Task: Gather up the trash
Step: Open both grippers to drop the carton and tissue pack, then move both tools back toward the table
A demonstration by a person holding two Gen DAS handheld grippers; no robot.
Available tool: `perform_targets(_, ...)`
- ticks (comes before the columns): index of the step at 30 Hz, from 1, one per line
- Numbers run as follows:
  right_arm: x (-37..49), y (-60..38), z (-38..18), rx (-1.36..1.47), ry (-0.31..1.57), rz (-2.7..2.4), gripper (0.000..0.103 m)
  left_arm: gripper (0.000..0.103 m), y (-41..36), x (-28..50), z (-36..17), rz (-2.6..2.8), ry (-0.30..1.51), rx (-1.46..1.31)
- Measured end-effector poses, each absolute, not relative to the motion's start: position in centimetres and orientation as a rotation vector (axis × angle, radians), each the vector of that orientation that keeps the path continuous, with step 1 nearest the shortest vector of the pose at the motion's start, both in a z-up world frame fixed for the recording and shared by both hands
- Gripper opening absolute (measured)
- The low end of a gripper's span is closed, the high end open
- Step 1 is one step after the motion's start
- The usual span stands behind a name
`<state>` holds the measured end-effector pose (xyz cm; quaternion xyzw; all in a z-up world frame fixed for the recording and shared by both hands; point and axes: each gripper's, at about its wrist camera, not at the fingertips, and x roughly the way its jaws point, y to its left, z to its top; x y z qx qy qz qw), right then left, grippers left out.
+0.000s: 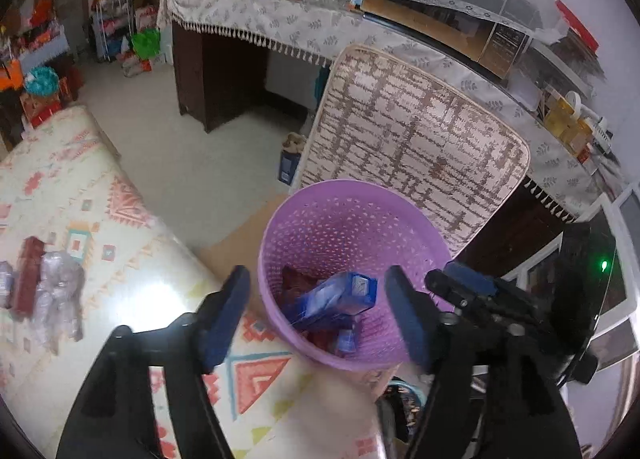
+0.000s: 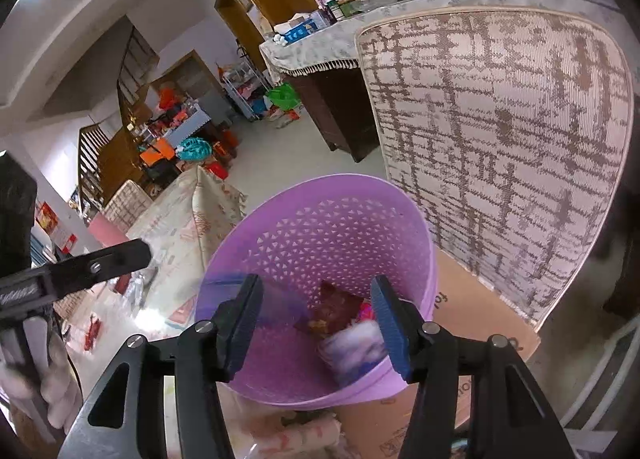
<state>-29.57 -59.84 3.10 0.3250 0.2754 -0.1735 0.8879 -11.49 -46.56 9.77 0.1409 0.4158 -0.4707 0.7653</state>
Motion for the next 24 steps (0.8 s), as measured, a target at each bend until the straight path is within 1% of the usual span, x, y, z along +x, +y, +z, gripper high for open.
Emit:
perform_targets(2,-29.8,-59.3,3.1,0.673,0.565,-0.356,0.069,0.079,-45.2,-11.9,10.0,-0.995,0.869,0.324)
perform_targets(4,-29.8,-58.9,3.1,0.67,0.568,-0.352,0.069,0.082,-43.7,-12.3,9.9,-0.976,0.851,0.326)
perform_targets(12,-29.2,-55.9,3.4,0.66,0.581,-0.307,0.072,0.082,-38.0,-14.7,7.9,-0.968,0.895,0.284)
perform_targets(15,-28.5,-54.3,3.6,0.651,0.591,-0.277,0.072,0.082,-35.9,-14.6,7.0,-0.927,0.929,0.261)
perform_targets(19,-27.3,-51.5,3.7,0.63,0.611,-0.232,0.074,0.082,-32.4,-14.3,6.4,-0.853,0.927,0.248)
perform_targets(24,-24.6,-47.3,2.8,0.629,0.657,-0.153,0.077,0.08,-27.8,-13.8,6.0,-0.831,0.954,0.232)
